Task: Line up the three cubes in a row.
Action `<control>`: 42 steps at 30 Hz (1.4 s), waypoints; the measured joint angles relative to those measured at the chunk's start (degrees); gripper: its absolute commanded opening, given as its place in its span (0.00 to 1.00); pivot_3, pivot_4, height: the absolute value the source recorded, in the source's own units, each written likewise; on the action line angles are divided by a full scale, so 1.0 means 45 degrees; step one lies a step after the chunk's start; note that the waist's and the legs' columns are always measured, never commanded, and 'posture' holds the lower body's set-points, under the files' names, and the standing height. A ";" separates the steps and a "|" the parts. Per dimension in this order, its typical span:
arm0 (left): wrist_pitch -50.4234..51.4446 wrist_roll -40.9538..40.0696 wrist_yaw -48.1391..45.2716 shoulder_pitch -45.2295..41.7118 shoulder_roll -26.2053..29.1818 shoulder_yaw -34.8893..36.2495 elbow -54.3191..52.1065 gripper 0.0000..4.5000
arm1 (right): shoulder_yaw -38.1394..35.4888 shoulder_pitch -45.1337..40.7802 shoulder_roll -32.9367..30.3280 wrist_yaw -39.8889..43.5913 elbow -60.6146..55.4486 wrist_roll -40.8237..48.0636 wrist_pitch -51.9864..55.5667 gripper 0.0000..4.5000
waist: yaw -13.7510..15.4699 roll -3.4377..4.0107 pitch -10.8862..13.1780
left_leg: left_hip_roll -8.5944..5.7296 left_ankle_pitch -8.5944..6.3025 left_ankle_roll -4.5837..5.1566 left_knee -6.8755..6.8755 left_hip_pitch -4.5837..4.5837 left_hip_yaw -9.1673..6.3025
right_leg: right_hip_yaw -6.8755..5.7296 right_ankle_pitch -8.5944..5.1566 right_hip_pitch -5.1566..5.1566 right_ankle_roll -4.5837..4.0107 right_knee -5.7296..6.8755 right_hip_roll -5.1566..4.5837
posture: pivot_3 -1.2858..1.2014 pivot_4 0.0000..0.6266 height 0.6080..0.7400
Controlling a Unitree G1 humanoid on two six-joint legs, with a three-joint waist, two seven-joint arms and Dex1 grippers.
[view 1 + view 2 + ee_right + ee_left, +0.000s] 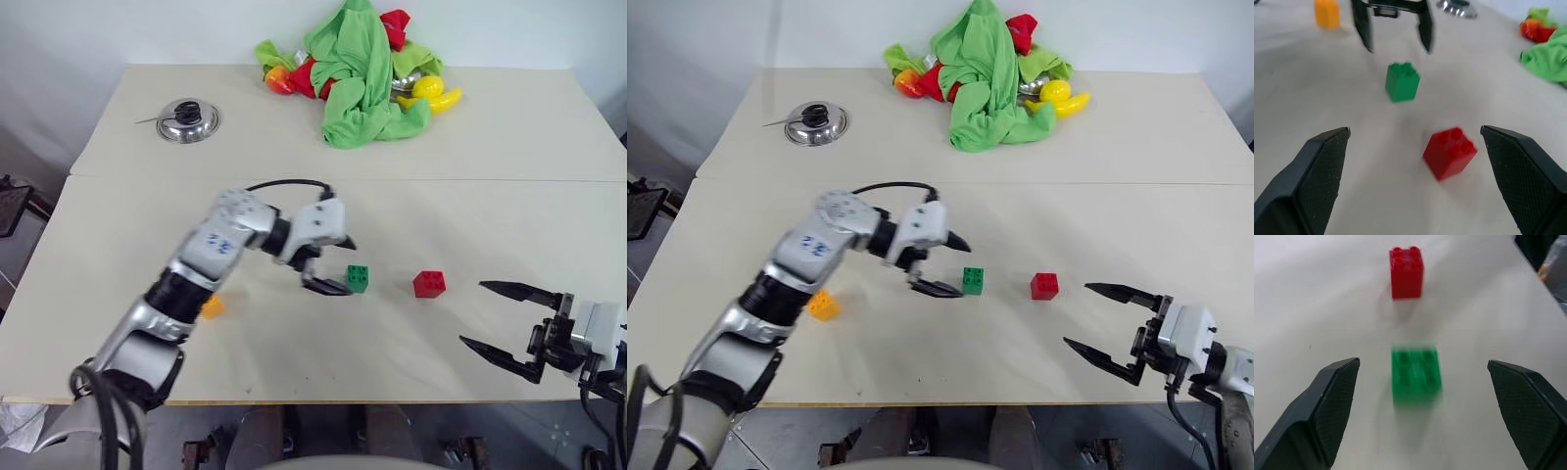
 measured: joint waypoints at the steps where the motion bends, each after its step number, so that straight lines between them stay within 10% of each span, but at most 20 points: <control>1: -0.0314 -0.0494 -0.0385 0.0351 0.0312 0.0607 -0.0178 0.99 | 0.0252 -0.0242 0.0094 -0.0043 -0.0165 0.0076 0.0104 1.00 | 0.0001 0.0000 0.0000 | 0.0001 0.0000 0.0000 0.0004 -0.0006 -0.0001 | 0.0001 0.0000 -0.0003 0.0000 0.0001 -0.0001 | 0.52 0.24 1.00; 22: -0.3008 -0.3698 -0.0139 0.8868 0.4255 1.0448 0.3525 0.99 | 0.4091 -0.3375 0.0716 0.0434 -0.1514 0.0637 0.2052 1.00 | -0.0040 -0.0063 -0.0008 | -0.0015 -0.0020 0.0001 -0.0006 -0.0012 -0.0021 | -0.0017 -0.0005 -0.0017 -0.0009 0.0021 -0.0048 | 0.52 0.24 1.00; 30: -0.2667 -0.3702 -0.0389 1.1483 0.4273 1.0585 0.1761 0.99 | 0.3891 -0.3223 0.0709 0.0755 -0.1145 0.0399 0.1859 1.00 | -0.0169 -0.0082 -0.0019 | -0.0028 -0.0035 -0.0003 -0.0029 -0.0006 -0.0011 | -0.0021 -0.0008 -0.0021 -0.0017 0.0017 -0.0077 | 0.52 0.24 1.00; 39: -0.3086 -0.3465 0.2495 1.2394 0.1106 0.9355 -0.1376 0.99 | 0.3422 -0.2430 0.0663 0.0850 -0.0516 -0.0205 0.1130 1.00 | -0.0179 -0.0094 -0.0033 | -0.0039 -0.0042 0.0012 -0.0032 0.0014 0.0005 | -0.0034 -0.0008 -0.0016 -0.0017 0.0026 -0.0107 | 0.52 0.24 1.00; 42: -0.3620 -0.3165 0.2951 1.2231 0.0759 0.9039 -0.1388 0.86 | 0.3424 -0.2329 0.0664 0.0794 -0.0524 -0.0267 0.1040 1.00 | -0.0177 -0.0093 -0.0034 | -0.0042 -0.0041 0.0012 -0.0033 0.0014 0.0008 | -0.0033 -0.0008 -0.0016 -0.0016 0.0025 -0.0114 | 0.52 0.24 1.00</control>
